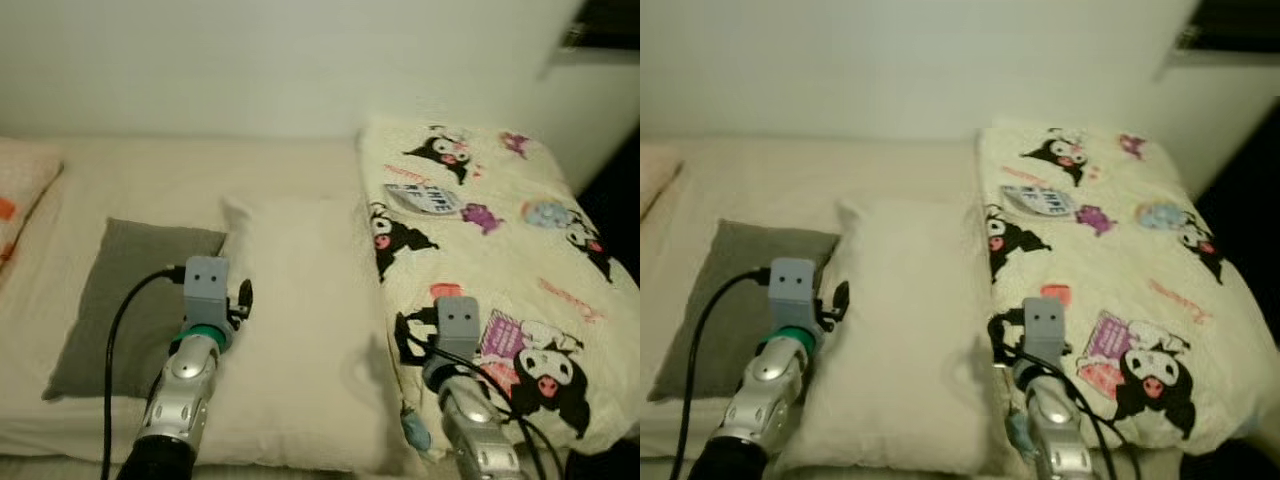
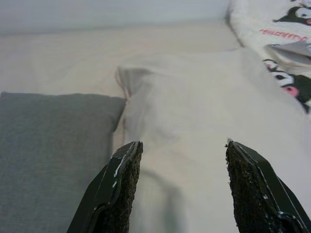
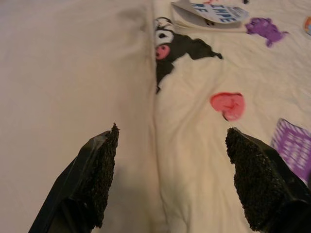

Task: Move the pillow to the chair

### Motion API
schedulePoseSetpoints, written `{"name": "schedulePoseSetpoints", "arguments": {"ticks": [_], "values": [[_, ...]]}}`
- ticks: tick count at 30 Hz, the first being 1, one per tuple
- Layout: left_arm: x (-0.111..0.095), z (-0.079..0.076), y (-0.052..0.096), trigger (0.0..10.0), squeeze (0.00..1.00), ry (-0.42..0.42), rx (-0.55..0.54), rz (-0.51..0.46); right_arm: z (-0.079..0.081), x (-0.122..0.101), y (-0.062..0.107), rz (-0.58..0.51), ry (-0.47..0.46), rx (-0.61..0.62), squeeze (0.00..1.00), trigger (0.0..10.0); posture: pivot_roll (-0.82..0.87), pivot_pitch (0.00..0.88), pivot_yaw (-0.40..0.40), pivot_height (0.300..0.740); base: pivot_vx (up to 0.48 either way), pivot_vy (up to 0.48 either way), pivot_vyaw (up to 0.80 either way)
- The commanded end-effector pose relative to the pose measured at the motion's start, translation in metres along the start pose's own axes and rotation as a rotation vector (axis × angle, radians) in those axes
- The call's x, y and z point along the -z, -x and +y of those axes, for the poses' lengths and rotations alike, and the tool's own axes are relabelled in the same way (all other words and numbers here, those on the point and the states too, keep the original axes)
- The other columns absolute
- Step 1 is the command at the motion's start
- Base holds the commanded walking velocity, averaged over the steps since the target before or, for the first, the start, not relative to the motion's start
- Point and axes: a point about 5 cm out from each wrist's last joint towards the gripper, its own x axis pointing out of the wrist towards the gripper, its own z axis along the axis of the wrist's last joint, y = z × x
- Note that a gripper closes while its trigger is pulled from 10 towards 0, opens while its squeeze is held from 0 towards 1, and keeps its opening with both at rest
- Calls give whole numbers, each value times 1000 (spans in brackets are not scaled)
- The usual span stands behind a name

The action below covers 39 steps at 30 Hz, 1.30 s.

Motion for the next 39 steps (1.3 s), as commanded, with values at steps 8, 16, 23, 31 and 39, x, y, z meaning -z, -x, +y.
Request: {"name": "schedulePoseSetpoints", "arguments": {"ticks": [8, 16, 23, 31, 39], "values": [[10, 9, 6, 10000, 0, -13, -15, 37, 4, 6, 3, 28, -16, -7, 0, 10000, -4, 52, 22, 740, 0, 0, 0], [11, 11, 8, 10000, 0, -22, -15, 40, 5, 6, 2, 28, -34, -1, 0, 10000, 1, 43, 18, 725, 0, 0, 0], [11, 9, 8, 10000, 0, -22, -5, 43, 5, 5, 2, 24, -35, -1, 0, 10000, -1, 34, 16, 690, 0, 0, 0], [12, 9, 10, 10000, 0, -23, -2, 48, 5, 6, 3, 25, -26, -4, 0, 10000, 1, 27, 11, 661, 0, 0, 0], [14, 11, 10, 10000, 0, -31, -1, 56, 6, 7, 3, 28, -21, -11, 0, 10000, 4, 27, 10, 621, 0, 0, 0]]}}
